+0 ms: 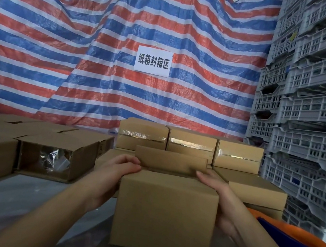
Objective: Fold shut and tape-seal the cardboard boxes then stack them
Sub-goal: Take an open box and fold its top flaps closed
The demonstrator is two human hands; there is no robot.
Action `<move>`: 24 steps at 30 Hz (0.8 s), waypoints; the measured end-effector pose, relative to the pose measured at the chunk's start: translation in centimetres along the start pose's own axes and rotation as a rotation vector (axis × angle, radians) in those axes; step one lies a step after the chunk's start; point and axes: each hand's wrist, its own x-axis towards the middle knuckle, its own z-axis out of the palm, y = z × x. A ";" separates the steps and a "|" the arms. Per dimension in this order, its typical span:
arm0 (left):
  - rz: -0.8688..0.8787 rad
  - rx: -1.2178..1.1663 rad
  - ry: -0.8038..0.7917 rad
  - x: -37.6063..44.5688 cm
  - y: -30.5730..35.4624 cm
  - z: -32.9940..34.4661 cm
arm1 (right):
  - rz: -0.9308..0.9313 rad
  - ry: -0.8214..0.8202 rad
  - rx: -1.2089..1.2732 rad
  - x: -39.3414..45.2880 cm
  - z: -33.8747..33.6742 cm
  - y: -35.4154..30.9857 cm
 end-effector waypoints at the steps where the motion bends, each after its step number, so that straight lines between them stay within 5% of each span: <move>1: 0.005 -0.016 0.016 0.0 0.0 0.1 | -0.012 0.011 -0.020 0.0 -0.1 -0.1; 8: 0.109 -0.072 -0.143 -0.1 -0.1 -0.4 | -0.069 -0.034 0.055 0.3 -0.7 -0.1; 15: 0.126 0.041 0.021 -0.3 -0.3 -0.2 | -0.137 -0.014 -0.093 0.3 -0.7 0.1; 24: 0.133 0.220 -0.012 0.0 0.1 -0.8 | -0.061 0.070 -0.138 0.0 -0.4 0.1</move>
